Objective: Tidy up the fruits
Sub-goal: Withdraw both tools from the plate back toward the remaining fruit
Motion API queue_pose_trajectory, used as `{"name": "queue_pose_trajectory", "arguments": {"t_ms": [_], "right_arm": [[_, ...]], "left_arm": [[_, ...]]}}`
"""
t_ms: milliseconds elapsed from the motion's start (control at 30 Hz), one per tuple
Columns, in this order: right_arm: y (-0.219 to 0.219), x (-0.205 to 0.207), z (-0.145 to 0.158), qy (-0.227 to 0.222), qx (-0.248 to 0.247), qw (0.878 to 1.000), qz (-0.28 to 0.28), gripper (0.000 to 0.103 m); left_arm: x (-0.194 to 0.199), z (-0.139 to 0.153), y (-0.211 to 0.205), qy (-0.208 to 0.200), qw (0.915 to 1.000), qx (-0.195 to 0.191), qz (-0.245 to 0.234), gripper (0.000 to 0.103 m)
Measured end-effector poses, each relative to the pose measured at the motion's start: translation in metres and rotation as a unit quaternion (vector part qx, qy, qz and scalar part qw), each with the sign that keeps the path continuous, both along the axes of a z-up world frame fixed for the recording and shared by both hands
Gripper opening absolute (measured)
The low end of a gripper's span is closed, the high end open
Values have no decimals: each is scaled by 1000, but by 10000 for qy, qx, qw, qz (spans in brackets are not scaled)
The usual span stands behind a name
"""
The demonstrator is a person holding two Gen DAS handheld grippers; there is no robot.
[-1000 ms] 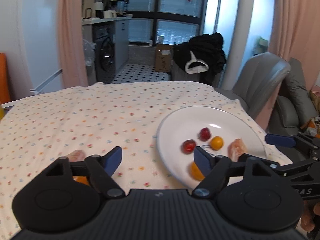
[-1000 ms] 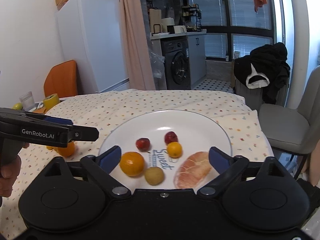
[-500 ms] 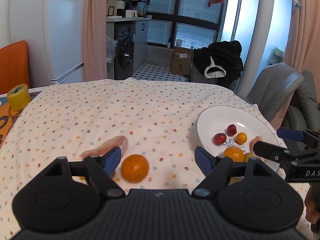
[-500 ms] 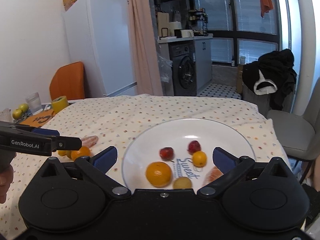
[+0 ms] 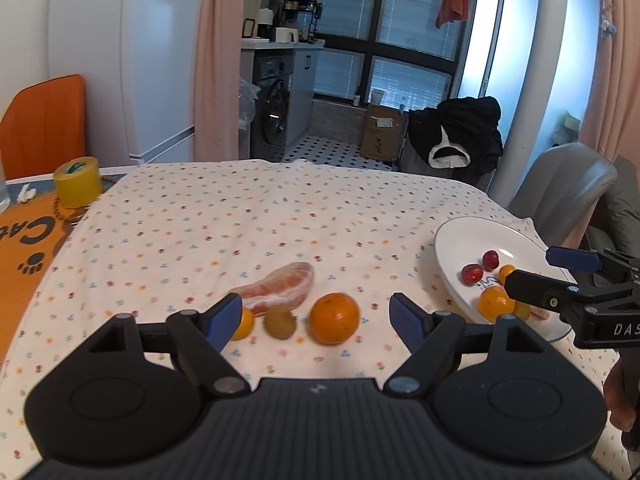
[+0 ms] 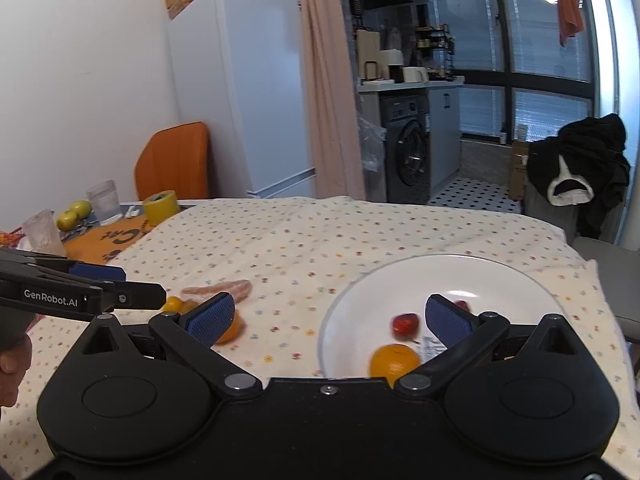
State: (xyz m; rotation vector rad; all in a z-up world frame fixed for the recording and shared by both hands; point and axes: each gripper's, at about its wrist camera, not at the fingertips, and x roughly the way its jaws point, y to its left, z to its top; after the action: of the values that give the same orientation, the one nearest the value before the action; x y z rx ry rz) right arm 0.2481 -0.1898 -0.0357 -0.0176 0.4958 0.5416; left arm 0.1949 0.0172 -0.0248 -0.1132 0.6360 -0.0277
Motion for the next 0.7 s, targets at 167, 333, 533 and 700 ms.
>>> {"name": "queue_pose_trajectory", "arguments": {"t_ms": [167, 333, 533, 700], "right_arm": [[12, -3, 1, 16, 35, 9998, 170, 103], [24, -5, -1, 49, -18, 9996, 260, 103], [34, -4, -4, 185, 58, 9990, 400, 103], [47, -3, -7, 321, 5, 9983, 479, 103]], "left_arm": [[-8, 1, 15, -30, 9999, -58, 93, 79], [-15, 0, 26, -54, 9998, -99, 153, 79], [-23, -2, 35, -72, 9998, -108, 162, 79], [-26, -5, 44, -55, 9994, -41, 350, 79]]}}
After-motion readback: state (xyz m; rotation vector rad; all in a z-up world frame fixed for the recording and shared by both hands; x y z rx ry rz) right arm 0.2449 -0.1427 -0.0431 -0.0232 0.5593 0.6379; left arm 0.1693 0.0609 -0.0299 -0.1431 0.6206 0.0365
